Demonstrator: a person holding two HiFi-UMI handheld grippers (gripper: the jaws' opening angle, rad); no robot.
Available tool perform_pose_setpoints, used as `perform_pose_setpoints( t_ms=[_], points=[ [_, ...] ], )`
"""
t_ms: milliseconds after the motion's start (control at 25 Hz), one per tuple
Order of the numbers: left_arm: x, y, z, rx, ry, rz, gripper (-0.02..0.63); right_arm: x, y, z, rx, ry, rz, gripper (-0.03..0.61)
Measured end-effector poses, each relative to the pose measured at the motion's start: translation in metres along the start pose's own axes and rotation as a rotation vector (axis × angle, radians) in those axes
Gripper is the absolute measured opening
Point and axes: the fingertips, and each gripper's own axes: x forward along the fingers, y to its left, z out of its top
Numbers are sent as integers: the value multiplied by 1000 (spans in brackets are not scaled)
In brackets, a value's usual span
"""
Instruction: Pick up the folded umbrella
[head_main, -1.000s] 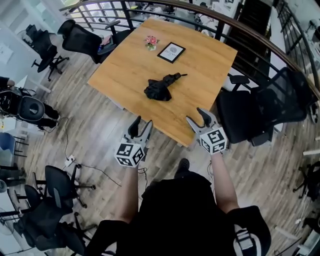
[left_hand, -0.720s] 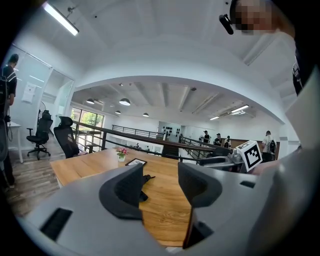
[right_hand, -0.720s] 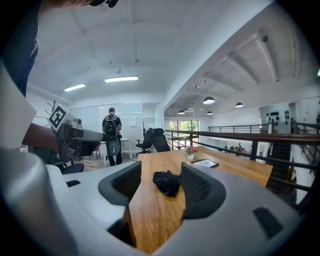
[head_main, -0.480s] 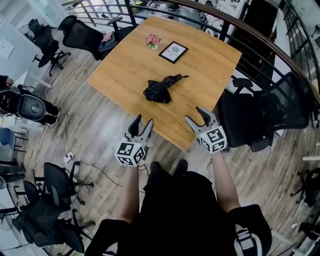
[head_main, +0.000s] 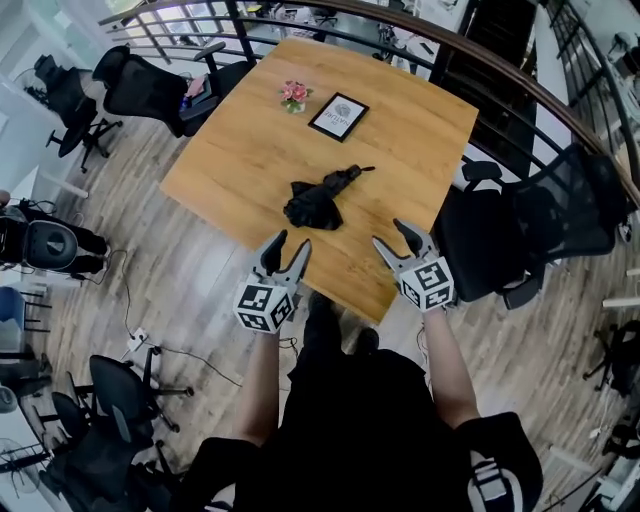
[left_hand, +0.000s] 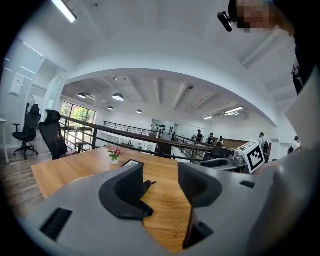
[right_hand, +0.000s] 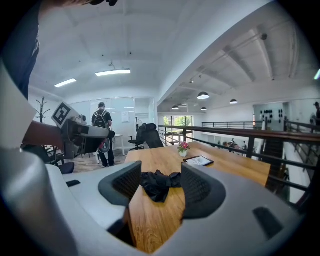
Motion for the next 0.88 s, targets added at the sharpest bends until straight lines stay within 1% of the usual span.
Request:
perform_pose_setpoints(
  t_ms=[320,480,680,880],
  points=[
    [61,62,7,-1,53,-107,224,65,-21,16,32,6,-93,261],
    [92,86,7,9,87,-171,224,90,-26,19,48,23,-140,261],
    [123,100,-1,11,132,-270,224,105,-32,7,80,52,-217,261],
    [145,110,-14,15,189,-313,224,116,-41,3,123,59,-259,261]
  ],
)
